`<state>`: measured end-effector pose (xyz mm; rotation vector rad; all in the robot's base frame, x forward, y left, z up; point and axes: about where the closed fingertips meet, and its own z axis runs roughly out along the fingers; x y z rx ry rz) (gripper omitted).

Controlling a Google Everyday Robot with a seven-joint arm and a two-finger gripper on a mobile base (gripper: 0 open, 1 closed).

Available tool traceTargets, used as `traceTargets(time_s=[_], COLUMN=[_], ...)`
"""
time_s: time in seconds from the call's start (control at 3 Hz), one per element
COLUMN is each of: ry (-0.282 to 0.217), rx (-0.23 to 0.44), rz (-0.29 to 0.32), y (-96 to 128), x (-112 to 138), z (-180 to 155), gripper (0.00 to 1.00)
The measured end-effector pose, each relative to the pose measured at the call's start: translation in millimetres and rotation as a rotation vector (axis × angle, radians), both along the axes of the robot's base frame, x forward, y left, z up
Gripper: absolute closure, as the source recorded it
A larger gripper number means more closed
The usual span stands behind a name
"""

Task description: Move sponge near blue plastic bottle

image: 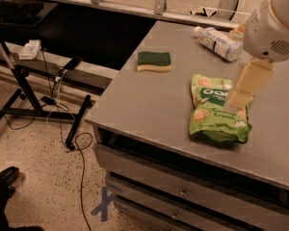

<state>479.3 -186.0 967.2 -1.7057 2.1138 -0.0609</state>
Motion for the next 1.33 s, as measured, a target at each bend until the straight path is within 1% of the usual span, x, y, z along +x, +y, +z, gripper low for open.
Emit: traceTargets(time_s=[0.33, 0.67, 1.0, 1.33], ry=[-0.050, -0.069, -0.044, -0.011], rx=[0.087, 0.174, 0.289, 0.419], rz=[0.032, 0.044, -0.009, -0.061], y=[30.9, 59.0, 68.6, 84.3], x=[54.1, 109.6, 160.8, 197.7], z=[-18.2, -41.8, -73.2, -95.3], gripper=[0.00, 0.00, 0.00, 0.00])
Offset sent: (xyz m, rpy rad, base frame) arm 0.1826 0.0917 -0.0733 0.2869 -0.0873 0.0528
